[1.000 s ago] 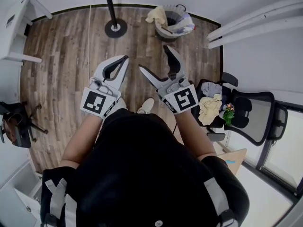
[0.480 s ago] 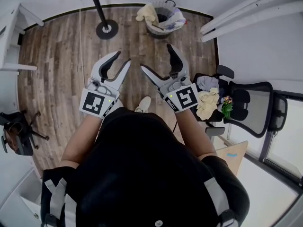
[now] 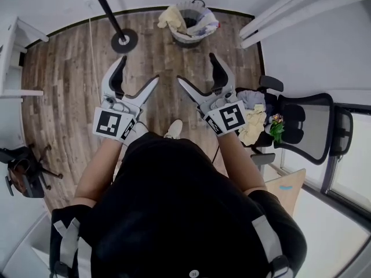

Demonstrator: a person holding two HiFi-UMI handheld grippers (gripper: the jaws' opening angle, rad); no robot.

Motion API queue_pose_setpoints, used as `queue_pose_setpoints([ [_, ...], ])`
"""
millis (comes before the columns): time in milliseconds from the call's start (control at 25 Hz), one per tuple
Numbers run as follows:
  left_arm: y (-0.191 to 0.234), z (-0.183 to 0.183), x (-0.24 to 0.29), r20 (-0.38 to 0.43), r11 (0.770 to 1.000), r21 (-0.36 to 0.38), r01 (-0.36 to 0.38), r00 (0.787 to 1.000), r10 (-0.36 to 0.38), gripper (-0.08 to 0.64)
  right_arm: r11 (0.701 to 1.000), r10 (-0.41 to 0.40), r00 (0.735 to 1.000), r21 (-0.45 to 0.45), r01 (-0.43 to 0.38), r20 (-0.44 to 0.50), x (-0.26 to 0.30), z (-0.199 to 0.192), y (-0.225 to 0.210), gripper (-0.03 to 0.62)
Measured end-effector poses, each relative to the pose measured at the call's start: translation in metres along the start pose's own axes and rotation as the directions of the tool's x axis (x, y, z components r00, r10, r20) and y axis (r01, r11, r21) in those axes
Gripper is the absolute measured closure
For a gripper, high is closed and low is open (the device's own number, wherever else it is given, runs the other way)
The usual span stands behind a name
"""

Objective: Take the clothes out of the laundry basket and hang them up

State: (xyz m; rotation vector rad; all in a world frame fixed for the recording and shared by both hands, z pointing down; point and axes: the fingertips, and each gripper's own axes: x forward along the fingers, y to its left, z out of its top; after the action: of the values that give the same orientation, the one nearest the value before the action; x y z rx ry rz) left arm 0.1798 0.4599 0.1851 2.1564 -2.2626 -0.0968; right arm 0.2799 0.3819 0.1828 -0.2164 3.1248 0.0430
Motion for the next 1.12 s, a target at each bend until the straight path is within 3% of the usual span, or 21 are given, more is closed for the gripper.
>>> queue_pose_setpoints([
  [520,-0.025,-0.021,0.106,-0.031,0.999,-0.024,0.029,0.999,-0.03,0.135,1.0,-0.015,0.999,-0.002,0.015,-0.03,-0.005,-0.023,-0.107,0.156],
  [760,0.006,-0.039,0.175,-0.024,0.998,-0.042,0.041,0.999,-0.042,0.138,1.0,-0.022,0.998,0.004,0.022,-0.052,0.036,-0.045,-0.168,0.156],
  [1120,0.097,-0.04,0.283,-0.013,0.998,-0.054,0.029,0.999,-0.03,0.14,1.0,-0.011,0.997,0.021,0.013,-0.082,0.151,-0.05,-0.259,0.156],
])
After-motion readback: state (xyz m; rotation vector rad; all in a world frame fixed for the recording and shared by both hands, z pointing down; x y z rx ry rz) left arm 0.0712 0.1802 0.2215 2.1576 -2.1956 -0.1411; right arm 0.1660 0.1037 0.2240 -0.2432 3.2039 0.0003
